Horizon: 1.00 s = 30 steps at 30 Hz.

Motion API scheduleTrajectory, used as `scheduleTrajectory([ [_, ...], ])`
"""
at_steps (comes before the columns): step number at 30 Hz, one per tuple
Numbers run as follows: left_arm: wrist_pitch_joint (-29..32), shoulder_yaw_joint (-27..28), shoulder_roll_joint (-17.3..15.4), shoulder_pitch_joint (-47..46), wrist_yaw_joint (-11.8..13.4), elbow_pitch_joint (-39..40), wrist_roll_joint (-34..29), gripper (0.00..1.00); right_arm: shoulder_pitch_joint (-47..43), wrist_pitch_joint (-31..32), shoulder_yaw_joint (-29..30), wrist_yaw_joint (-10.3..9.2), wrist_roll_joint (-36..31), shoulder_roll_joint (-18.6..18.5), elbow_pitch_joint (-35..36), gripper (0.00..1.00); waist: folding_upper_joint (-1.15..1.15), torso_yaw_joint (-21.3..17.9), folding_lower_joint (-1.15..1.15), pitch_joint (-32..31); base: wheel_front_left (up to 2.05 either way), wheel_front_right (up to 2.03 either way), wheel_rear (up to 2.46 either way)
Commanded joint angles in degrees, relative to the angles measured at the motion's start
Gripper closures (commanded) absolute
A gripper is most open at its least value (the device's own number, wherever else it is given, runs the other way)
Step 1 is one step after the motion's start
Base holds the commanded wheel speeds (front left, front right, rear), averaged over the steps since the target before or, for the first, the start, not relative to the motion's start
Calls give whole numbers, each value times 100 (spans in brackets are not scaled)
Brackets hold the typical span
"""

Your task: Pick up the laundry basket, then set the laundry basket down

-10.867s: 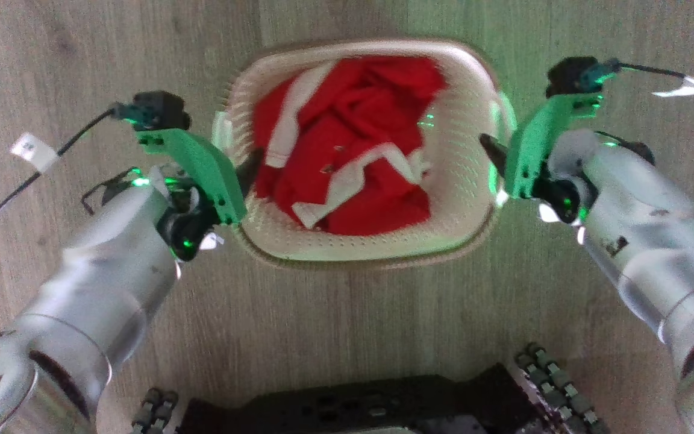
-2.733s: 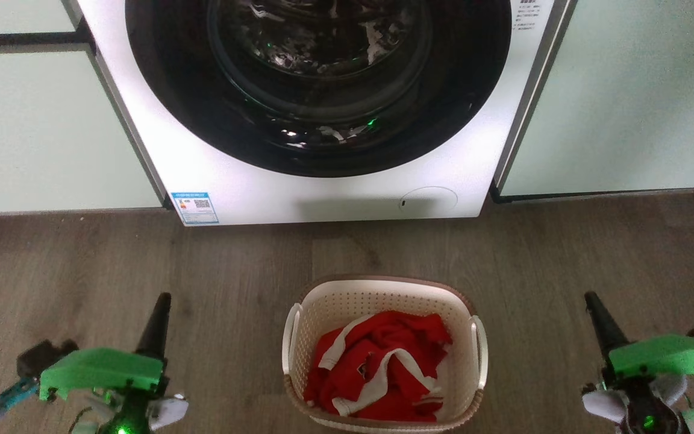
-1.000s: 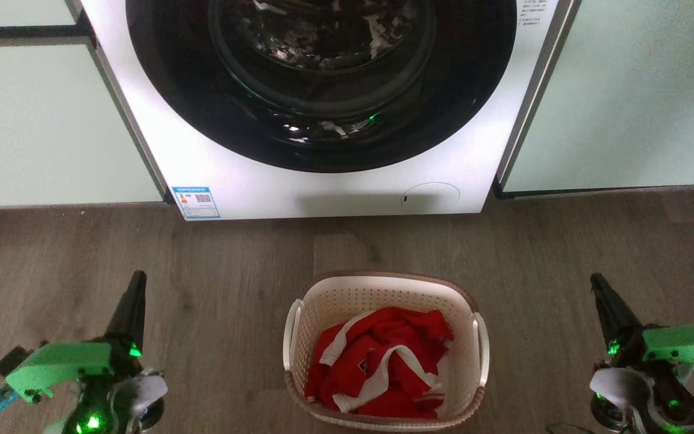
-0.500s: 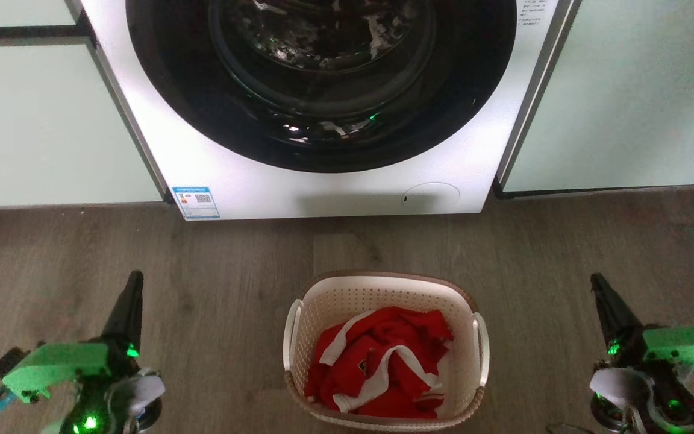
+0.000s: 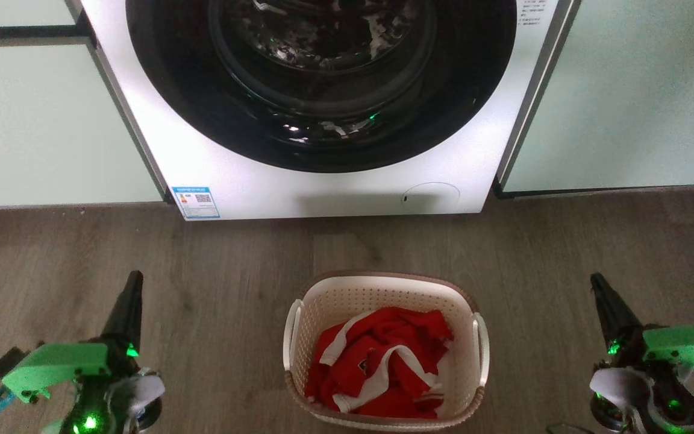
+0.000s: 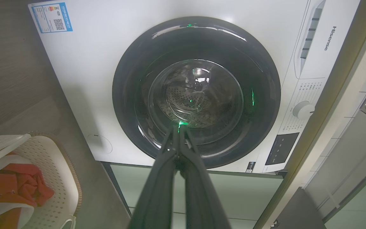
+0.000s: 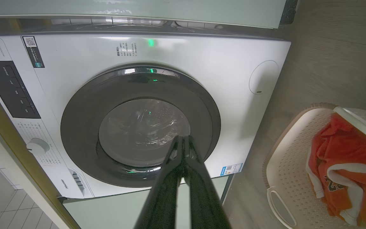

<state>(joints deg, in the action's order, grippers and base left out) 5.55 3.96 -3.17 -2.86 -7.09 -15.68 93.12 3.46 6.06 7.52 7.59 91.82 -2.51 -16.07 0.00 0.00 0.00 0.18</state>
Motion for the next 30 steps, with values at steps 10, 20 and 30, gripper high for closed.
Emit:
scheduleTrajectory([
  [10, 46, 197, -16, -328, -40, 165, -46, 100, 272, 45, -97, -10, 32, -37, 204, 100, 0, 0, 0, 0, 0, 0, 0],
  [20, 53, 206, -10, -329, -40, 165, -54, 100, 272, 45, -98, -10, 33, -37, 204, 100, 0, 0, 0, 0, 0, 0, 0],
  [30, 60, 214, -4, -329, -40, 165, -61, 100, 272, 44, -98, -10, 33, -37, 204, 100, 0, 0, 0, 0, 0, 0, 0],
])
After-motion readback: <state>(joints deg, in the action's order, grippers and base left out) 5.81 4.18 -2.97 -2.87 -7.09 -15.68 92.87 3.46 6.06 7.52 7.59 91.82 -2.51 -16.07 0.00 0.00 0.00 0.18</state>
